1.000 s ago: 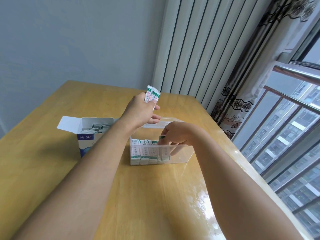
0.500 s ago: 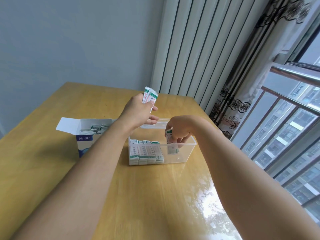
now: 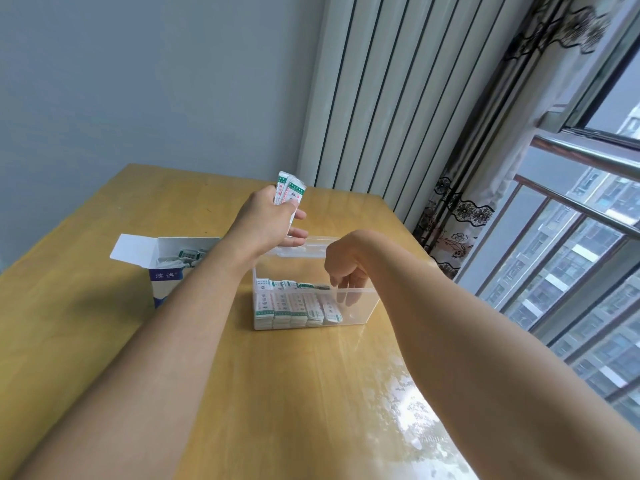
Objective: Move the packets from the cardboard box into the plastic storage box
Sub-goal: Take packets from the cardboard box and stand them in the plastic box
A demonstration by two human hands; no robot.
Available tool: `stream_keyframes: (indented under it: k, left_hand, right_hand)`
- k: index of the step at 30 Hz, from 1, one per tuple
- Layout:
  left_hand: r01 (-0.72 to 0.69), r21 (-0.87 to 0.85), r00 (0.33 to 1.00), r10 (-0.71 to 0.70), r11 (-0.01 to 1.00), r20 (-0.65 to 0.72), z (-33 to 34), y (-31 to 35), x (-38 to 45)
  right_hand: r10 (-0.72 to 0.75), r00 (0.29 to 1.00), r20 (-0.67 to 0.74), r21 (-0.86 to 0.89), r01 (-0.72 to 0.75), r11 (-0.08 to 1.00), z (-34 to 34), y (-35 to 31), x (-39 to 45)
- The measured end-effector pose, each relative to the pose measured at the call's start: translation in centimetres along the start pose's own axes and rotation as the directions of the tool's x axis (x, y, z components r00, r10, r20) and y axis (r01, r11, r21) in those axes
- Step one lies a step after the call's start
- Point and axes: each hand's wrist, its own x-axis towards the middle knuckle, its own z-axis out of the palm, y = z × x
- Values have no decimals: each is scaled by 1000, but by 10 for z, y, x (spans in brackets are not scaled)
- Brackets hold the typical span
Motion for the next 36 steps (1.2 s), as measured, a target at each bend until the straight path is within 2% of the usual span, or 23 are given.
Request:
stream_keyframes:
  k: [5, 10, 15, 20, 25, 27, 29, 32, 34, 36]
  left_hand:
    - [7, -20, 1000, -7, 1000, 0, -3, 1, -2]
    - [3, -28, 1000, -3, 1000, 6, -2, 1, -3]
    - [6, -31, 1000, -6, 1000, 5, -2, 1, -3]
    - [3, -9, 1000, -3, 1000, 3, -2, 1, -3]
    - [6, 0, 1000, -6, 1000, 5, -3, 1, -4]
    - [11, -3, 1000, -10, 1000, 9, -4, 1, -5]
    - [21, -1, 1000, -21, 1000, 22, -4, 2, -7]
    - [38, 38, 997, -41, 999, 58, -4, 4, -9]
    - [54, 41, 991, -59, 998, 120, -1, 5, -10]
    - [73, 31, 979, -77, 997, 190, 4, 7, -13]
  right_hand:
    - [15, 1000, 13, -14, -14, 1000, 5, -4, 4]
    - [53, 999, 7, -131, -51, 990, 9, -8, 6]
    - [0, 997, -83, 22, 2, 1000, 10, -5, 5]
    - [86, 996, 33, -71, -84, 994, 7, -6, 8]
    - [108, 994, 26, -74, -106, 992, 3, -11, -2]
    - [73, 997, 4, -127, -72, 989, -4, -14, -15]
    - [-15, 997, -79, -114, 6, 993, -17, -13, -34]
    - [-126, 924, -360, 122, 181, 976, -42, -3, -64]
    - [-189, 813, -551, 242, 372, 896, -43, 4, -78]
    - [-308, 678, -667, 186, 552, 813, -33, 6, -84]
